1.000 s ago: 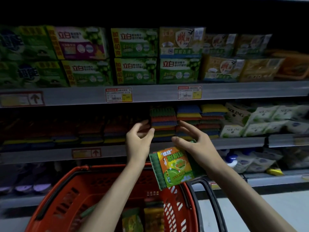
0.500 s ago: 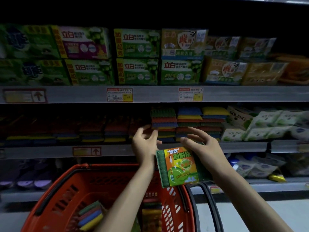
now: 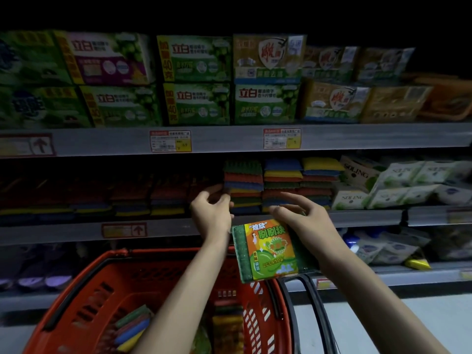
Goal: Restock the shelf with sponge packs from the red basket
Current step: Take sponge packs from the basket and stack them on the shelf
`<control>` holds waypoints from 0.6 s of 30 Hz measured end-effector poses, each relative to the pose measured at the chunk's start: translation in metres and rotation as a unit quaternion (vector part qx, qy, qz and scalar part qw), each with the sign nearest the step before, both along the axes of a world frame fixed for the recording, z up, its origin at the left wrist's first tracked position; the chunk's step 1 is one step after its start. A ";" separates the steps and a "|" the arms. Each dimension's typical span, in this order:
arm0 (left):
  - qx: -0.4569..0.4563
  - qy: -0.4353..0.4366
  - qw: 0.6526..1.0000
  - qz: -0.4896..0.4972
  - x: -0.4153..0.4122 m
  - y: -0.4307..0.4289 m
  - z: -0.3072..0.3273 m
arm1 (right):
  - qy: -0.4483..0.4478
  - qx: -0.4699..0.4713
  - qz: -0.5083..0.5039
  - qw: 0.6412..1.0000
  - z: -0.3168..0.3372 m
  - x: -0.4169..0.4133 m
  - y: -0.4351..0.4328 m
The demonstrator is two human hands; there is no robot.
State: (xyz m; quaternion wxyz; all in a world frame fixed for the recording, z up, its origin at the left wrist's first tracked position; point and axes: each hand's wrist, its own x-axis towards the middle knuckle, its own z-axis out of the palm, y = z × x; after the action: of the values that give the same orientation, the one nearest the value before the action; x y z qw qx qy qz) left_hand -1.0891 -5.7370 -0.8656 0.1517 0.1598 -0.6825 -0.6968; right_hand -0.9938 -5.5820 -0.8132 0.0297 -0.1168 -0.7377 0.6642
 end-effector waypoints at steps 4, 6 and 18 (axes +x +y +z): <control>-0.010 -0.002 1.000 0.002 0.000 0.000 0.002 | -0.001 0.001 0.002 1.000 -0.001 -0.001 0.000; -0.013 -0.004 1.000 0.003 0.000 0.000 0.001 | -0.004 0.000 0.003 1.000 0.000 -0.001 0.000; -0.016 -0.012 1.000 -0.005 0.002 0.000 0.003 | -0.011 -0.012 0.006 1.000 0.001 0.000 -0.003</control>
State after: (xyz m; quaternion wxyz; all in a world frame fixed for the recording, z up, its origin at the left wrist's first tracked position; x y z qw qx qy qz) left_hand -1.0872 -5.7375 -0.8629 0.1425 0.1622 -0.6959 -0.6850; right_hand -0.9934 -5.5848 -0.8118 0.0164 -0.1195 -0.7310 0.6716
